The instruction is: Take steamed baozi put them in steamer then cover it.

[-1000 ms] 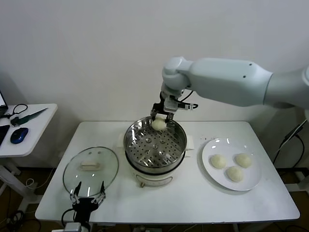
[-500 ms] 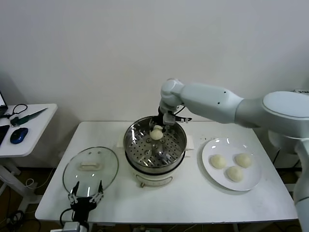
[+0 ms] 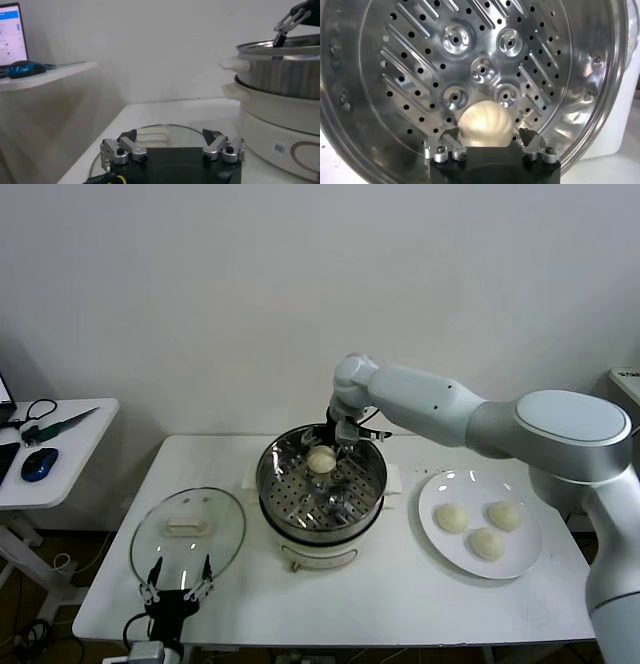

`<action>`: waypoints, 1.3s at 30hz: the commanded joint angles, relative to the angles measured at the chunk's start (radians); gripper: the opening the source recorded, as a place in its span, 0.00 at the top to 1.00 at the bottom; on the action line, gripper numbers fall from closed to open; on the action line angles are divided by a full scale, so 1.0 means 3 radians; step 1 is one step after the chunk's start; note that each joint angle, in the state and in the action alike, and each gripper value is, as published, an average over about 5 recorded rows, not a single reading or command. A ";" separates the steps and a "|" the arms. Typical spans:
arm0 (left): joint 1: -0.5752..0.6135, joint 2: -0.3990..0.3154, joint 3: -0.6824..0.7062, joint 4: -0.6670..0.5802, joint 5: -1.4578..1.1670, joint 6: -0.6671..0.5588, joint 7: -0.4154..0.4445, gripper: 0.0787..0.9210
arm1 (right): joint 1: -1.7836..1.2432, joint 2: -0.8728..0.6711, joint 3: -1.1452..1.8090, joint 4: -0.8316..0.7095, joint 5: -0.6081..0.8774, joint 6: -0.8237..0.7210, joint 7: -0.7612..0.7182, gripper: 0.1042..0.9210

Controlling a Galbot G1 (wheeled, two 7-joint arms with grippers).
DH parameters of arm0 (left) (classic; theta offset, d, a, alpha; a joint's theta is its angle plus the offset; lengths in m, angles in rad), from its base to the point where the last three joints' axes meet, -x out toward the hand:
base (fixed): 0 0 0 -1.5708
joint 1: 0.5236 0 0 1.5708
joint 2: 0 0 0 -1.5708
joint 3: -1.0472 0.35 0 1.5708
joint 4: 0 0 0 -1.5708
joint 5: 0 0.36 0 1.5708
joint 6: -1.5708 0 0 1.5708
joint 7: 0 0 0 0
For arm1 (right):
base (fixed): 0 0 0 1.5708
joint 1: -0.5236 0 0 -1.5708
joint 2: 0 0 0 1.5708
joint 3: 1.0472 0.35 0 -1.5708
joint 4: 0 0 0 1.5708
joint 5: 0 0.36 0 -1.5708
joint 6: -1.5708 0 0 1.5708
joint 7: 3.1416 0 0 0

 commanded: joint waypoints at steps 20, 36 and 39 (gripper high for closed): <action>0.0000 -0.0030 0.0058 -0.0102 0.0025 -0.0005 0.0016 0.12 | 0.1155 -0.2429 -0.1806 0.1743 0.2746 -0.3222 -0.0488 0.12; 0.0024 -0.0033 0.0025 -0.0064 0.0078 -0.0003 0.0021 0.12 | -0.0676 -0.2123 -0.0174 0.0715 0.2424 -0.3286 -0.0416 0.12; 0.0033 -0.0034 0.0014 -0.0052 0.0084 -0.0008 0.0020 0.12 | -0.0709 -0.2033 -0.0145 0.0581 0.2394 -0.3265 -0.0423 0.12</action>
